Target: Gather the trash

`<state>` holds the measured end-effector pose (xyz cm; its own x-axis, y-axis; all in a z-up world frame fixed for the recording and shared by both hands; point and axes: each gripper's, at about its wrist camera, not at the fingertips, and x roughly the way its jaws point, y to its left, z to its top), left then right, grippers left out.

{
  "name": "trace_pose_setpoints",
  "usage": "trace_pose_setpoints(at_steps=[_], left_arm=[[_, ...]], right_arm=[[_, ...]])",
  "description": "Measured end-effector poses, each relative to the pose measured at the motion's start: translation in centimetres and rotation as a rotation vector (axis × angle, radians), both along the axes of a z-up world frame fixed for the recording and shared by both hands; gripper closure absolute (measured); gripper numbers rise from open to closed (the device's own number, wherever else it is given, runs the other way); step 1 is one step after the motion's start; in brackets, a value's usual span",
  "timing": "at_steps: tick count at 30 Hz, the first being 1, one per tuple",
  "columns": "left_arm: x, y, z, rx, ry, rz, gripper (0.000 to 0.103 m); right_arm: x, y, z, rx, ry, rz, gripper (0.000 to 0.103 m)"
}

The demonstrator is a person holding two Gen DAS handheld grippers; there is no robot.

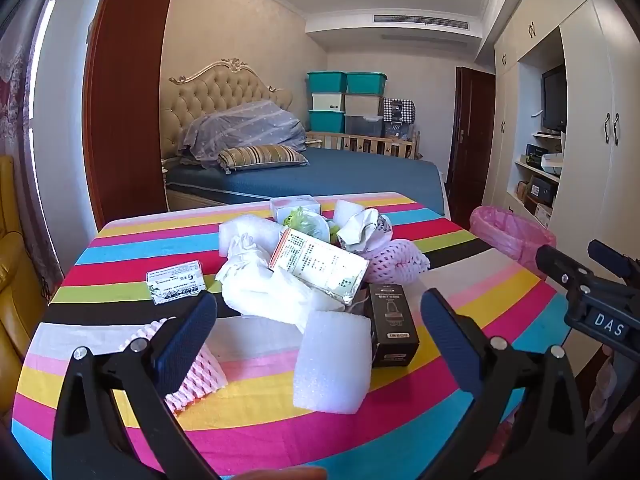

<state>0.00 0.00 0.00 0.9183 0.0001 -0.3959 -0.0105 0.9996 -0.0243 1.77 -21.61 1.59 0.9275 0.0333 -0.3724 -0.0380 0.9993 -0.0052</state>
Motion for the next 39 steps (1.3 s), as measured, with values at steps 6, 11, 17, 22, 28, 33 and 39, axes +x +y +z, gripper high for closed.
trace_pose_setpoints(at_steps=[6, 11, 17, 22, 28, 33, 39], left_arm=[[-0.05, 0.02, 0.02, -0.004, -0.004, -0.002, 0.004], [-0.08, -0.26, -0.06, -0.001, -0.005, -0.004, 0.004], [0.0, -0.45, -0.22, -0.005, -0.001, -0.004, 0.004], [-0.28, -0.66, -0.17, -0.003, -0.003, -0.005, 0.004], [-0.31, -0.63, -0.17, -0.004, -0.002, -0.005, 0.004], [-0.24, -0.57, -0.14, -0.005, -0.001, -0.005, 0.004], [-0.37, -0.44, -0.09, -0.011, 0.002, -0.008, 0.004]], right_arm=[[-0.05, -0.03, -0.02, 0.01, 0.006, 0.002, 0.007], [0.32, -0.22, -0.13, 0.01, 0.008, 0.005, 0.007], [-0.01, -0.02, 0.02, 0.006, 0.001, -0.001, 0.007], [0.08, -0.12, -0.05, 0.006, 0.002, 0.0, 0.007], [0.03, -0.08, 0.02, 0.008, 0.006, -0.002, 0.007], [0.0, 0.18, -0.48, 0.012, 0.014, 0.003, 0.007], [0.29, -0.09, -0.35, 0.018, 0.023, 0.006, 0.007]])
